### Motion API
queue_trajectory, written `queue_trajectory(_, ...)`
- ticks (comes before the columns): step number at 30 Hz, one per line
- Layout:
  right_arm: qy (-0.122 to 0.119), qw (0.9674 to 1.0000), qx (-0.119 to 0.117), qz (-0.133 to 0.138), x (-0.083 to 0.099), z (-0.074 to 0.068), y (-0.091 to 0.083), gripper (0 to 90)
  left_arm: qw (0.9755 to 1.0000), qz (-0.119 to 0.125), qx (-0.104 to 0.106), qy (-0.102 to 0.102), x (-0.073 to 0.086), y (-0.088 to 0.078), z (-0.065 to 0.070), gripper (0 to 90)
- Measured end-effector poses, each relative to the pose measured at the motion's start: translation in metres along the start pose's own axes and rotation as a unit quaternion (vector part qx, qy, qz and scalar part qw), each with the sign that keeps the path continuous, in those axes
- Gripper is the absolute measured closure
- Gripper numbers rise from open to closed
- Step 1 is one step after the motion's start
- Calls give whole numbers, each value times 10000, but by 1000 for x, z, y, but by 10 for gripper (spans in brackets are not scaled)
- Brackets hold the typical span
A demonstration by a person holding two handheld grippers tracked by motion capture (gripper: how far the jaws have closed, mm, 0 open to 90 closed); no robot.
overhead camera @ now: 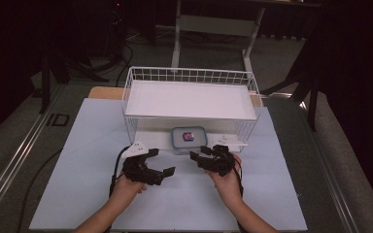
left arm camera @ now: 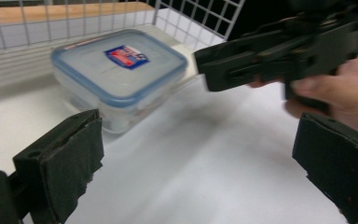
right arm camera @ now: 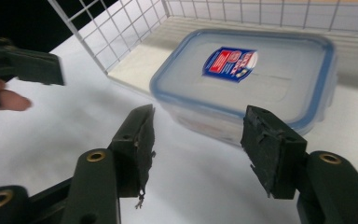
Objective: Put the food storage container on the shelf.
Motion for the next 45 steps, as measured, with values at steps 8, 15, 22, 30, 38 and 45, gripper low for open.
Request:
queue_trajectory(8, -162, 9998, 60, -119, 15, -1, 11, 491, 9999, -19, 61, 142, 14, -12, 17, 29)
queue_trajectory(15, -270, 9994, 112, -159, 19, -1, 15, 631, 9999, -52, 122, 8, 25, -18, 24, 29)
queue_trajectory(22, -335, 9987, 237, -301, 22, 3, 21, 871, 9996, -252, -1, 98, 39, -27, 26, 29)
queue_trajectory(30, -221, 9977, 569, -310, 16, 18, 31, 899, 9997, -201, -102, 136, 44, -28, 23, 29)
queue_trajectory(38, -174, 9975, 635, -275, 12, 24, 42, 900, 9994, -297, -79, 173, 48, -21, 23, 29)
queue_trajectory(45, -110, 9979, 604, -208, 5, 23, 53, 900, 9992, -302, -72, 234, 48, -18, 25, 28)
Point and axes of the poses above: each handheld gripper's, and its own axes: y roughly forward along the jaws, x roughly out of its underside, z roughly to its right, the point moved 9 cm from there along y, roughly forward along the jaws, and after that the axes turned 13 degrees about y, right-handed, at the moved point
